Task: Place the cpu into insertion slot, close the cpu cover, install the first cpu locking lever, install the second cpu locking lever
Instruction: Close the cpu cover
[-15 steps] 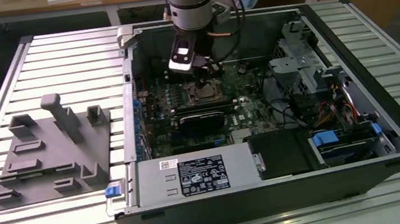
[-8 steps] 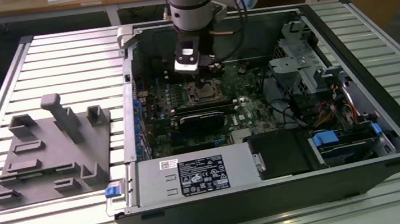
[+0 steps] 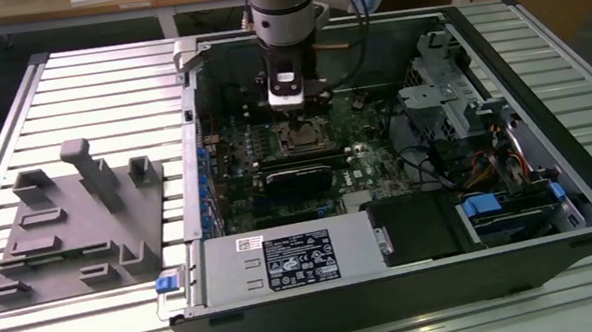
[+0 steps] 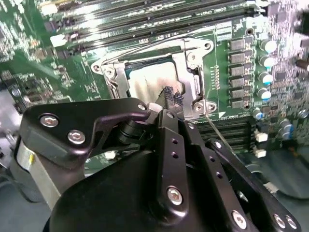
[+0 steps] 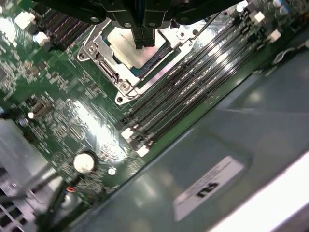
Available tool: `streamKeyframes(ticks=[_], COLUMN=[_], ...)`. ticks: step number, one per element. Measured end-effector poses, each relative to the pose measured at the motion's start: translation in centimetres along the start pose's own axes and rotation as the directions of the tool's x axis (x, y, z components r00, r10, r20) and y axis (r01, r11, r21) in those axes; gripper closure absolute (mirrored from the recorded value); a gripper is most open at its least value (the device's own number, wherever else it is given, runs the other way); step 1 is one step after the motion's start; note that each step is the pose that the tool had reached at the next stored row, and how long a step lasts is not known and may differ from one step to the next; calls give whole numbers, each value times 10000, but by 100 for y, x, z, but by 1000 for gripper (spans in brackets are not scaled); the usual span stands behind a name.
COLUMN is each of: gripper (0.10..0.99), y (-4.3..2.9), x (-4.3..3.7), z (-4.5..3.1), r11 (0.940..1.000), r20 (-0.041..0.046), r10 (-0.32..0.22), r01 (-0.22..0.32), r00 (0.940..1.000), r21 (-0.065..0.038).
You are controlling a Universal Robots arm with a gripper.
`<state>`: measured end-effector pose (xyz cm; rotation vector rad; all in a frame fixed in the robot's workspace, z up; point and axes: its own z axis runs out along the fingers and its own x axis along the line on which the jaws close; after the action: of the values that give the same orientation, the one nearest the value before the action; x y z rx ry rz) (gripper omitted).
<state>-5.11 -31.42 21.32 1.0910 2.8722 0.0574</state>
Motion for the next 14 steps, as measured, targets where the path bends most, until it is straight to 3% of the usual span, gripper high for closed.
streamKeyframes(ticks=[4, 7, 10, 14], gripper=[980, 980, 980, 980], y=[0, 0, 0, 0], x=[0, 0, 0, 0], z=[2, 3, 4, 5], r11=[9976, 9924, 9850, 9706], r20=[-34, -59, -81, -109], r10=[-691, -1226, -1725, -2407], r01=[691, 1225, 1724, 2405], r00=[9976, 9924, 9850, 9705], r21=[-30, -56, -79, -114])
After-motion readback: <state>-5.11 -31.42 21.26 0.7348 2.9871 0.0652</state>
